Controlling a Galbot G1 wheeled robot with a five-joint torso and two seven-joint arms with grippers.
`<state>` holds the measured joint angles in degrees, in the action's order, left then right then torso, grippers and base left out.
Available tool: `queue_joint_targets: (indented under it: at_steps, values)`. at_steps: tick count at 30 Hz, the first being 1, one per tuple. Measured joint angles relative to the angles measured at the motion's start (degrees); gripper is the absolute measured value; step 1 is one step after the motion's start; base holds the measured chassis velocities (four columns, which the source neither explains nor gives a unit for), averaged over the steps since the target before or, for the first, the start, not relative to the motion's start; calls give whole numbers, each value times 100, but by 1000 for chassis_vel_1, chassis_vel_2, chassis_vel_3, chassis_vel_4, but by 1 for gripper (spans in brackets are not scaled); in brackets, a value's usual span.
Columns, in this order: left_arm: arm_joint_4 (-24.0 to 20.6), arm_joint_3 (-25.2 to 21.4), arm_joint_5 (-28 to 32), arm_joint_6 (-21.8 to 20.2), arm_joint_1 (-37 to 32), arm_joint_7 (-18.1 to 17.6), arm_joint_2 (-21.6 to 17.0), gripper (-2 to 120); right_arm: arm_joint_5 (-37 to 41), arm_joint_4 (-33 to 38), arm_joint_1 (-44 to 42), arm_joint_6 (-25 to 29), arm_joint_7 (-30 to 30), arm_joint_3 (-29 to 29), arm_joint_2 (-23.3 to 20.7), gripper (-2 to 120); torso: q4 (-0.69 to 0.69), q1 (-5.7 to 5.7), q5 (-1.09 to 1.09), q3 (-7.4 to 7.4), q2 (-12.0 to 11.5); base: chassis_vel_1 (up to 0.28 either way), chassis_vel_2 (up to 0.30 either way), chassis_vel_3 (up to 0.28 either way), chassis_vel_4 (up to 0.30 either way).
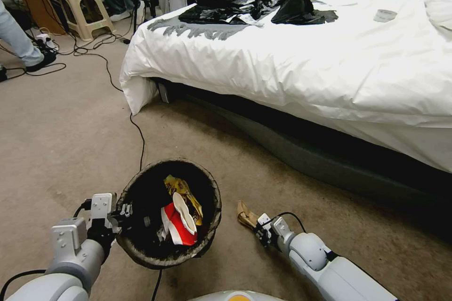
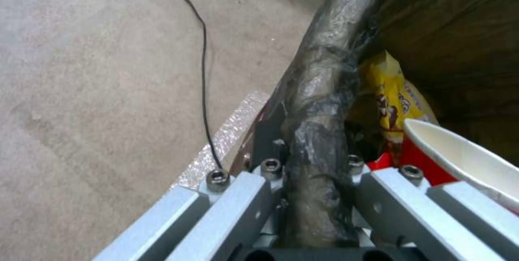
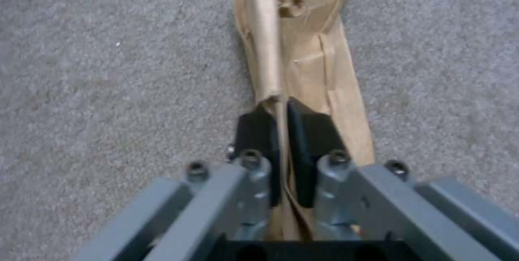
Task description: Pick up the trash bin, then pick up the garbage from the floor and place it into the trash bin.
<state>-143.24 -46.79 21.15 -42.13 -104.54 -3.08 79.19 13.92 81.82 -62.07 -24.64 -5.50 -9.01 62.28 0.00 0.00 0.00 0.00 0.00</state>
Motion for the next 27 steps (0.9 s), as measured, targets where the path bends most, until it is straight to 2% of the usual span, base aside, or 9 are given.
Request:
queue_joint_targets:
  at_steps: [7, 14, 18, 20, 27]
  values:
    - [0, 18, -1, 0, 4, 0, 0, 1, -135, 219, -99, 80, 24, 250, -72, 0, 0, 0, 0, 0, 0, 0, 0, 0, 0]
    - [0, 31, -2, 0, 20, 0, 3, 1, -222, 759, -184, 169, 39, 851, -181, 0, -1, 0, 0, 0, 0, 0, 0, 0, 0]
    - [0, 31, 0, 0, 17, 0, -14, 1, -64, 1162, -100, 177, 93, 1084, -321, 0, 0, 0, 1, 0, 0, 0, 0, 0, 0]
    - [0, 33, 2, 0, 19, 0, -22, 1, 152, 1631, 23, 183, 115, 1196, -529, 0, 0, 0, 0, 0, 0, 0, 0, 0, 0]
    - [0, 30, 3, 0, 4, 0, -41, 1, 700, 2489, 267, 190, 278, 1294, -698, 0, 0, 0, 0, 0, 0, 0, 0, 0, 0]
